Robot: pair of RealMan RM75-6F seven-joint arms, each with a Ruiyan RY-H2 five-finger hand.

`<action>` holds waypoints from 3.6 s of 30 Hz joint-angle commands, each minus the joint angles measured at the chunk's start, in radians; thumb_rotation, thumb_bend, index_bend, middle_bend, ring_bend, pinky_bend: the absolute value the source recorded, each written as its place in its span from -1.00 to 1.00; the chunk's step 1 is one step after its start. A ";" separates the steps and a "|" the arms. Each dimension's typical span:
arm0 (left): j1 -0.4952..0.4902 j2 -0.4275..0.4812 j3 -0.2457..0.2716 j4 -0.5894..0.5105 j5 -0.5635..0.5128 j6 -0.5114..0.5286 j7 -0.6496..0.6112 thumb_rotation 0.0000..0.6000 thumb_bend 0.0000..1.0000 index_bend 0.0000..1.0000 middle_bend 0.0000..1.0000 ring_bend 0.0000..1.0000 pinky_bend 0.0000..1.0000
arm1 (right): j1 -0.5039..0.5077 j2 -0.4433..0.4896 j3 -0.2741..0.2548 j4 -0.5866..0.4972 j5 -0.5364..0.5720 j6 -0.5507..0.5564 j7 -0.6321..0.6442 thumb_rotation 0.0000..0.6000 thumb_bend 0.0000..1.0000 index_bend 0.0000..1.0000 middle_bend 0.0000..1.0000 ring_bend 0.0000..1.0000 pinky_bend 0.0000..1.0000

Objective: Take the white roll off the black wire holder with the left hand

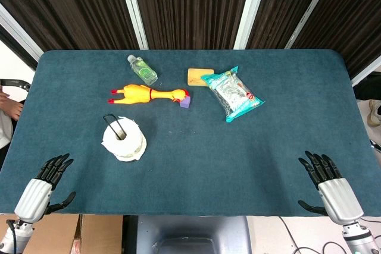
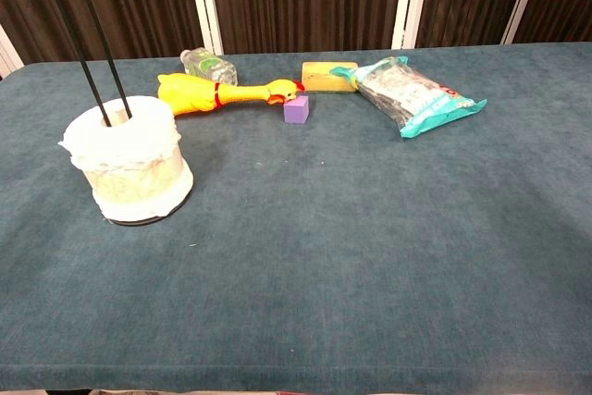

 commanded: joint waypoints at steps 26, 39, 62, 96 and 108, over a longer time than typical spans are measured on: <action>-0.248 -0.286 -0.197 0.050 -0.214 -0.293 -0.443 1.00 -0.34 -1.00 -1.00 -1.00 -0.99 | 0.012 -0.006 0.029 -0.011 0.053 -0.023 -0.001 1.00 -0.92 -1.00 -1.00 -1.00 -1.00; -0.299 -0.382 -0.238 0.126 -0.310 -0.389 -0.351 1.00 -0.35 -1.00 -1.00 -1.00 -0.96 | 0.009 -0.002 0.029 -0.010 0.052 -0.014 0.007 1.00 -0.92 -1.00 -1.00 -1.00 -1.00; -0.291 -0.425 -0.385 0.070 -0.371 -0.231 -0.340 1.00 0.50 0.59 0.39 0.35 0.47 | 0.001 0.009 0.023 -0.007 0.036 0.007 0.032 1.00 -0.92 -1.00 -1.00 -1.00 -1.00; -0.153 -0.001 -0.499 -0.243 -0.455 -0.144 -0.289 1.00 0.44 0.57 0.36 0.34 0.47 | -0.010 0.018 0.010 -0.004 0.001 0.035 0.054 1.00 -0.92 -1.00 -1.00 -1.00 -1.00; -0.161 -0.214 -0.351 0.056 -0.383 -0.179 -0.365 1.00 0.39 0.30 0.15 0.10 0.23 | -0.006 0.011 0.009 -0.010 0.005 0.016 0.027 1.00 -0.92 -1.00 -1.00 -1.00 -1.00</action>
